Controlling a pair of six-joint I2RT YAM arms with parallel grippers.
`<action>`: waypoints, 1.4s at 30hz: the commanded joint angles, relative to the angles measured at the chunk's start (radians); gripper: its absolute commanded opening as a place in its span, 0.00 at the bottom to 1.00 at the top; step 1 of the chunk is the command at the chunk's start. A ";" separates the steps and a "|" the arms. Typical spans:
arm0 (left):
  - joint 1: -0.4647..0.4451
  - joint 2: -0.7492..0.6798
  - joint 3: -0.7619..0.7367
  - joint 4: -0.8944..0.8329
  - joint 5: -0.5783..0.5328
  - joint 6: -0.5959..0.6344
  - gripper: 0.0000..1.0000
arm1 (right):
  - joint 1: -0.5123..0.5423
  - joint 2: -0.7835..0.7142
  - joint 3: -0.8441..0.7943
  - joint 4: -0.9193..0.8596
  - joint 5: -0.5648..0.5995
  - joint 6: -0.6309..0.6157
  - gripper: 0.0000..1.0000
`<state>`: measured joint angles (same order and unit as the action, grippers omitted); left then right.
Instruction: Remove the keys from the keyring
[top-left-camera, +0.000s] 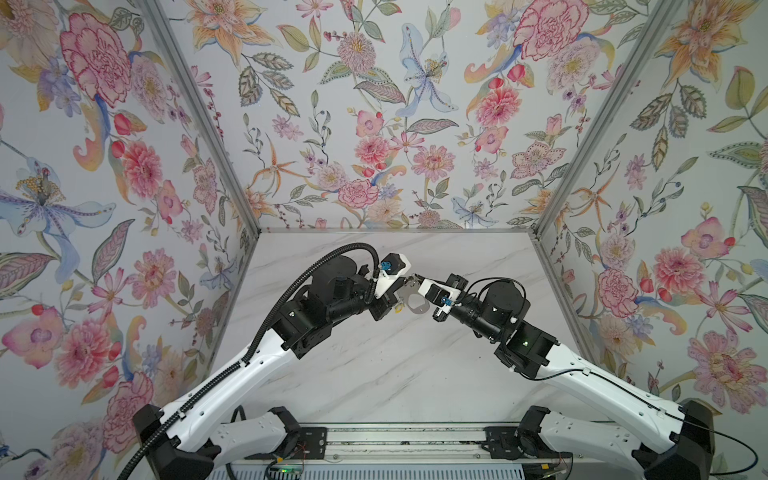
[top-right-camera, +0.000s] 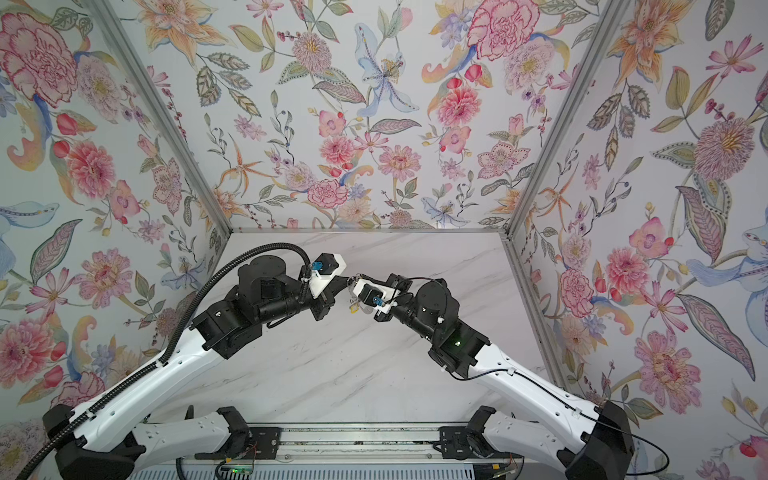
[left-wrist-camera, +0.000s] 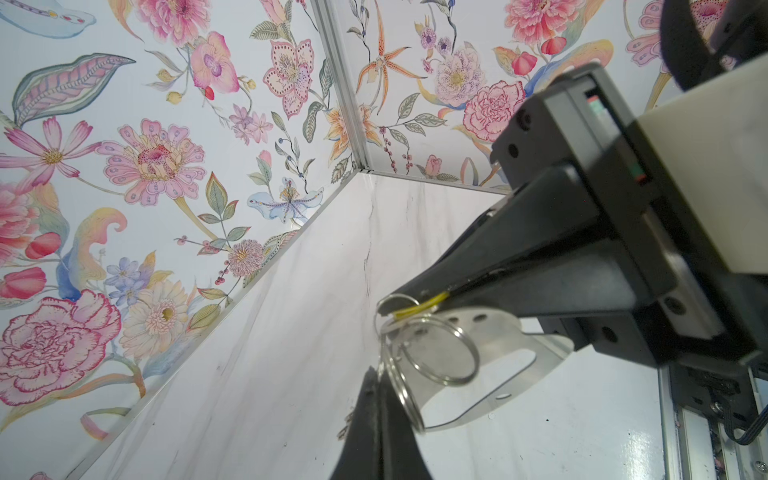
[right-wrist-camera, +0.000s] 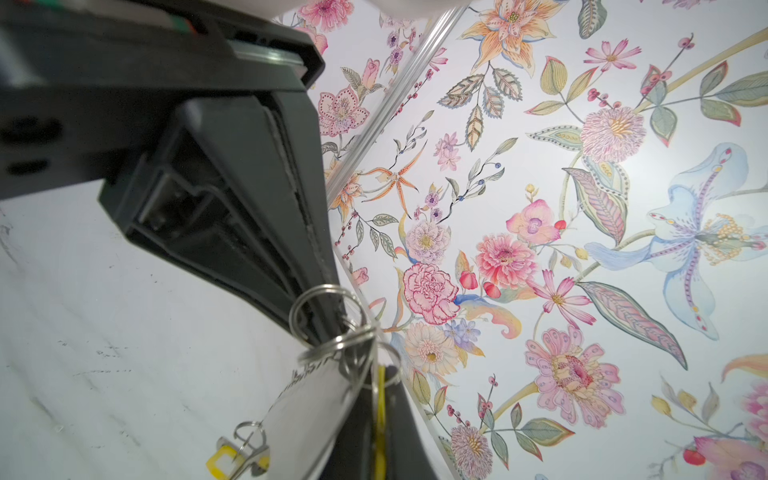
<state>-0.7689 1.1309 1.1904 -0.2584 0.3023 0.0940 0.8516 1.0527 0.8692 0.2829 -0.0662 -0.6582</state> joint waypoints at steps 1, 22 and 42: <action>0.003 -0.049 -0.005 0.140 -0.010 0.029 0.00 | 0.014 -0.007 0.008 -0.014 -0.004 -0.007 0.00; 0.005 -0.112 -0.214 0.450 0.079 -0.022 0.00 | -0.063 -0.074 -0.033 0.061 -0.220 0.182 0.00; 0.031 -0.069 -0.099 0.192 0.135 -0.041 0.37 | -0.041 -0.126 -0.014 0.000 -0.168 0.118 0.00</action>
<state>-0.7460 1.0584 1.0042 0.0433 0.4187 0.0223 0.7963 0.9314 0.8249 0.2810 -0.2760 -0.5045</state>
